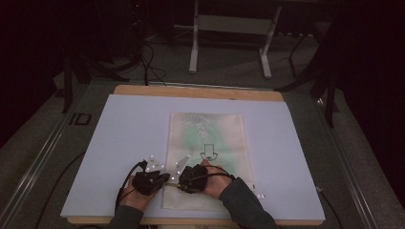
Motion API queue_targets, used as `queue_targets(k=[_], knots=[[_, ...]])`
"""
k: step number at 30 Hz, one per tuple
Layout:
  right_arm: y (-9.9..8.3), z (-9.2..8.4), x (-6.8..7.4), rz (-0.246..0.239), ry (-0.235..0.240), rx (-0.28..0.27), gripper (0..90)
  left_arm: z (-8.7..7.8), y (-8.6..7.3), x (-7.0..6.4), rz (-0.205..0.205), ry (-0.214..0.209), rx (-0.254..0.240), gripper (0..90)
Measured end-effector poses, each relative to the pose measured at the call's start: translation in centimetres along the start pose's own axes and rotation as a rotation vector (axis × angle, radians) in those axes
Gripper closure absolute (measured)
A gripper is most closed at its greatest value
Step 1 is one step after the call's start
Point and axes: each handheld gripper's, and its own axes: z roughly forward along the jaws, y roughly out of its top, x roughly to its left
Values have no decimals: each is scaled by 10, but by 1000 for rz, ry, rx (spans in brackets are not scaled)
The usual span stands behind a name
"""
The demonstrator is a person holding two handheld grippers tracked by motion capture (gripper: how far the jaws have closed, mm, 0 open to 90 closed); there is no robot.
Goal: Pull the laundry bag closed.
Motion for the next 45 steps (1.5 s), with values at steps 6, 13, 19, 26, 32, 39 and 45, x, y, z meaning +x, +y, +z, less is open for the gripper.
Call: queue_targets(k=[6,13,19,26,32,39,45], knots=[[1,0,2,-9,-10,9,820,0,0,0,-1,-1,1,893],[-2,-3,5,-20,-24,20,819,0,0,0,-4,-2,0,893],[-4,-5,6,-28,-30,24,820,0,0,1,-4,-5,1,892],[-6,-7,8,-29,-38,29,820,0,0,1,-3,-4,3,893],[-11,-11,7,-27,-43,32,820,0,0,1,-3,-6,2,893],[-17,-12,8,-20,-41,36,820,0,0,1,-3,-5,2,892],[-23,-17,8,-14,-42,38,820,0,0,1,-5,-6,1,892]])
